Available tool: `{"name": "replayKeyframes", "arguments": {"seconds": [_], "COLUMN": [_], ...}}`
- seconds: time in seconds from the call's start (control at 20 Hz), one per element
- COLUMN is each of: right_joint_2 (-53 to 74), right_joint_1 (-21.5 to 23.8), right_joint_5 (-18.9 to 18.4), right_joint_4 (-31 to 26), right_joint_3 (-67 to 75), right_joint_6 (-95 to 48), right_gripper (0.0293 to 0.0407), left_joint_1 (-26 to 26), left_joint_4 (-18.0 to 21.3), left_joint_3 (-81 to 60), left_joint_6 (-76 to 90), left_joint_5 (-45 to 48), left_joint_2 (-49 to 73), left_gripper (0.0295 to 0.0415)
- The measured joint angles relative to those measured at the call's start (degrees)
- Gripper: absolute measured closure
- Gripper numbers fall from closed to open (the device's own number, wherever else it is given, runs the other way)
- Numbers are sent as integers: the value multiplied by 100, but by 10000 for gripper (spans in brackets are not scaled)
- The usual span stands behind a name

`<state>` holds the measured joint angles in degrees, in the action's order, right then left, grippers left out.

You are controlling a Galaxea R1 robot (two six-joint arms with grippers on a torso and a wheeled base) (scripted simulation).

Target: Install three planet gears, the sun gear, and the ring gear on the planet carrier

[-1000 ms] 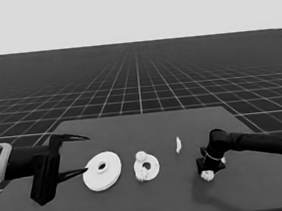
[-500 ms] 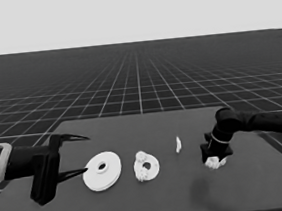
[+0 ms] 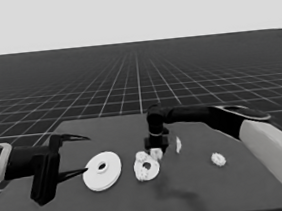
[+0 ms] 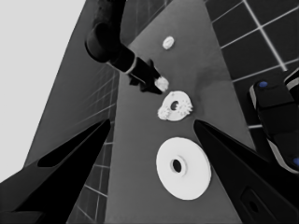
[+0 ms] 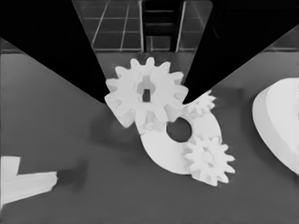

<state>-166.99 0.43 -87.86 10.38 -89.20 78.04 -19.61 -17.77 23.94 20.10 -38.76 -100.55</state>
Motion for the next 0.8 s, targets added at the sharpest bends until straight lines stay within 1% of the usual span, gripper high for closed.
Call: {"name": "replayKeyframes", "arguments": {"seconds": [0.05,0.1,0.15,0.3,0.5,0.55,0.6,0.65,0.7,0.8], "right_joint_2": [-54,-97,-129,-171,-179,-179,-180,-180,-180,-180], "right_joint_1": [-343,-590,-724,-853,-885,-886,-887,-887,-887,-887], "right_joint_5": [100,177,230,299,314,316,316,317,317,317], "right_joint_4": [360,565,680,805,834,835,836,837,837,837], "right_joint_3": [-184,-337,-447,-583,-615,-616,-617,-618,-618,-618], "right_joint_6": [-114,-204,-267,-343,-360,-361,-361,-361,-361,-361], "right_gripper": [388,388,388,388,388,356,328,319,316,315], "left_joint_1": [0,0,0,0,0,0,0,0,0,0], "left_joint_4": [0,0,0,0,0,0,0,0,0,0], "left_joint_3": [0,0,0,0,0,0,0,0,0,0], "left_joint_6": [0,0,0,0,0,0,0,0,0,0], "left_joint_5": [0,0,0,0,0,0,0,0,0,0], "left_joint_2": [0,0,0,0,0,0,0,0,0,0], "left_gripper": [326,326,326,326,326,326,326,326,326,326]}}
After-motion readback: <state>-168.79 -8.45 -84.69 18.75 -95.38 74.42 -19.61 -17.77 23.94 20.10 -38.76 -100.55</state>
